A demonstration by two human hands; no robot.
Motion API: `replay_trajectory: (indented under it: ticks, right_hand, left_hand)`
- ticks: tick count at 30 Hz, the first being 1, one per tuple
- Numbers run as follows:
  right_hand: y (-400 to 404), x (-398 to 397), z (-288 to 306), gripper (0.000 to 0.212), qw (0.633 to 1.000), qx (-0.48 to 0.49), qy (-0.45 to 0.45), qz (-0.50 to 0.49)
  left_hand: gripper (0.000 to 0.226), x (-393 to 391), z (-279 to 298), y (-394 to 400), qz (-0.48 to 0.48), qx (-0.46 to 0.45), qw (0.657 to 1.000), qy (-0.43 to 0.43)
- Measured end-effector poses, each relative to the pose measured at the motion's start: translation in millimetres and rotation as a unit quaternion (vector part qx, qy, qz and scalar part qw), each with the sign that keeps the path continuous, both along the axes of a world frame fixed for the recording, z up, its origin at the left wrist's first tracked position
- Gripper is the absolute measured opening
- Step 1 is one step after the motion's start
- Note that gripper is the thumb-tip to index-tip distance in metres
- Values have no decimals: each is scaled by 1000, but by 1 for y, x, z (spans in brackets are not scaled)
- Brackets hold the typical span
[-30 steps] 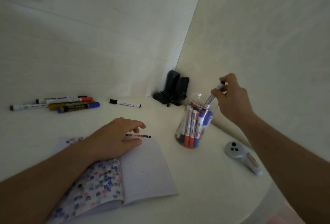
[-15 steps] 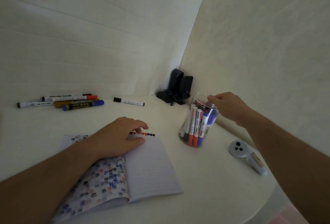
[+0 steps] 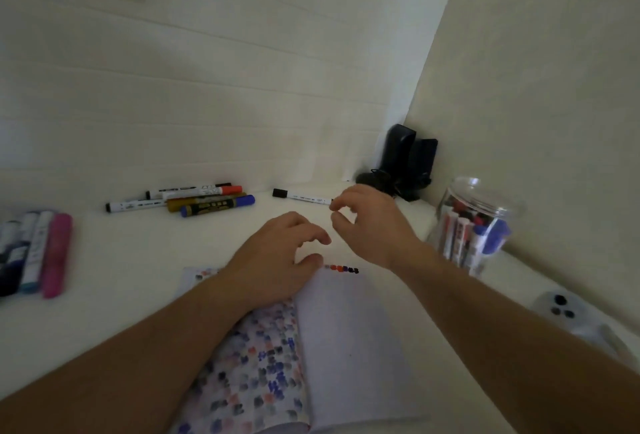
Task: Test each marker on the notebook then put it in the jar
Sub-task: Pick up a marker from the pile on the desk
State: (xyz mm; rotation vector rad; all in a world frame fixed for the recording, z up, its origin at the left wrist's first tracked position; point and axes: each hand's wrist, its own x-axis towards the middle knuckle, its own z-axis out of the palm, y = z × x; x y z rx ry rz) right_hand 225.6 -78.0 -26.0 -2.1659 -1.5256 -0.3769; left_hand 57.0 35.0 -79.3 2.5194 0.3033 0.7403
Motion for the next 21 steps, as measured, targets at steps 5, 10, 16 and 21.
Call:
replay_trajectory:
  ticks: [5,10,16,21]
  right_hand:
    - [75,24,-33,51,987,-129,83,-55]
    - [121,32,-40,58,964,-238,72,-92]
    - [132,32,-31,41,979,-163,98,-70]
    - [78,27,-16,15,988,-148,29,15]
  left_hand:
    - [27,5,-2,-2,44,9,999,-27]
    - [25,2,1,-1,71,39,993,-88]
    - [27,2,2,0,93,25,992,-86]
    - [26,1,6,1,148,6,985,-89]
